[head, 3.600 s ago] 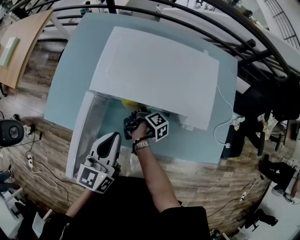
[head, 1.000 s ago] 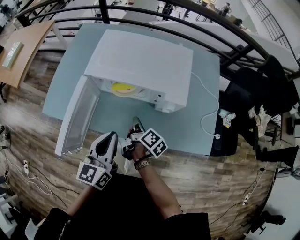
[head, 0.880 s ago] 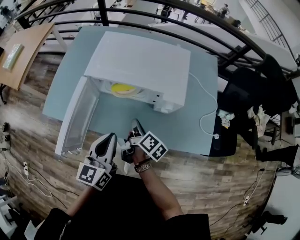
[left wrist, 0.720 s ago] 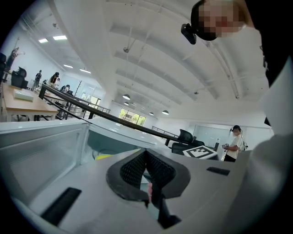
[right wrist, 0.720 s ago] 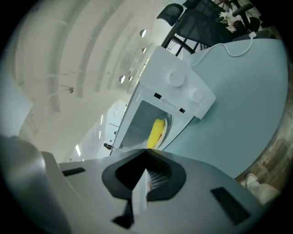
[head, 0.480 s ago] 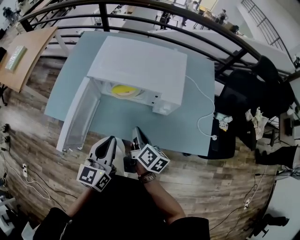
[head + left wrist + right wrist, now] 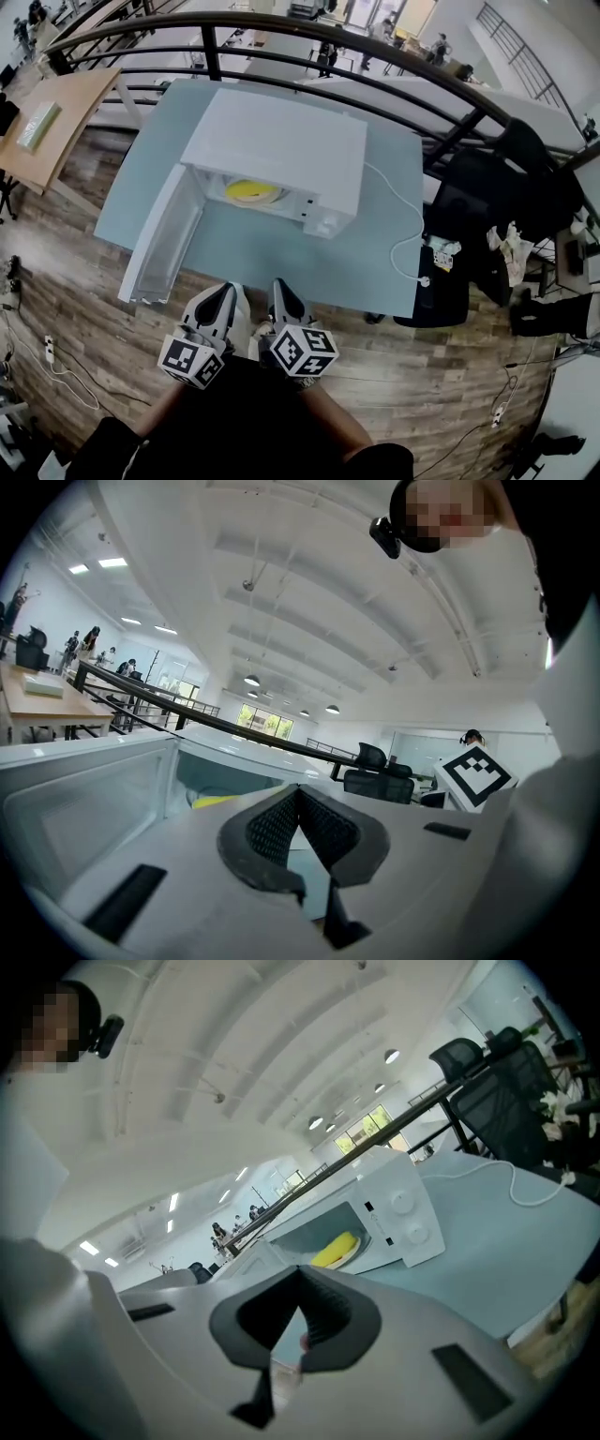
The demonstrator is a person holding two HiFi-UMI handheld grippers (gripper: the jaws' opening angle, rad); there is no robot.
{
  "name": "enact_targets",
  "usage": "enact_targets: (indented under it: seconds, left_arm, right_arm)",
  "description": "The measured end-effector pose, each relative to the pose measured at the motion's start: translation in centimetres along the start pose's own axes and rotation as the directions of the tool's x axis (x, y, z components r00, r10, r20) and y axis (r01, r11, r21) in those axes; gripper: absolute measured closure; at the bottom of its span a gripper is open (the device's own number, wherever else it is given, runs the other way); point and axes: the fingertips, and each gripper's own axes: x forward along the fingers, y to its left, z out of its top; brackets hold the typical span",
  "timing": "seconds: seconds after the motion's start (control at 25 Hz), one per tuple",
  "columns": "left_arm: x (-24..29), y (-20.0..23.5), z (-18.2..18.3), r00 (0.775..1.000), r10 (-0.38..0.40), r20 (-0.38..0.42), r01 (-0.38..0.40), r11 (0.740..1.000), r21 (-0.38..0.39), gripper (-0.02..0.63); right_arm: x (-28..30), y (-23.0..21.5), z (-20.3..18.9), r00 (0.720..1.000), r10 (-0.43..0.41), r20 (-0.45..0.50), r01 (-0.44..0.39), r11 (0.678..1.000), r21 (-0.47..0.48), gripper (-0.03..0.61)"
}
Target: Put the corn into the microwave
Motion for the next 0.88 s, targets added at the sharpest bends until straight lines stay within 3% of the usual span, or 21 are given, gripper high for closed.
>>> enact_targets:
  seconds: [0.44, 0.88]
  left_arm:
    - [-1.6, -1.2, 0.6, 1.0, 0.0, 0.013, 0.0, 1.0, 0.006, 0.612]
    - [-2.5, -2.1, 1.1, 1.0, -0.011, 0.027, 0.011, 0.999, 0.031, 0.611]
  right_arm:
    - [-4.6, 2.0, 1.8, 0.998, 0.003, 0.067, 0.011, 0.98, -0.2, 0.569]
    - [-7.8, 2.8, 3.5, 0.99, -0.004, 0.143, 0.043, 0.961, -0.273, 0.569]
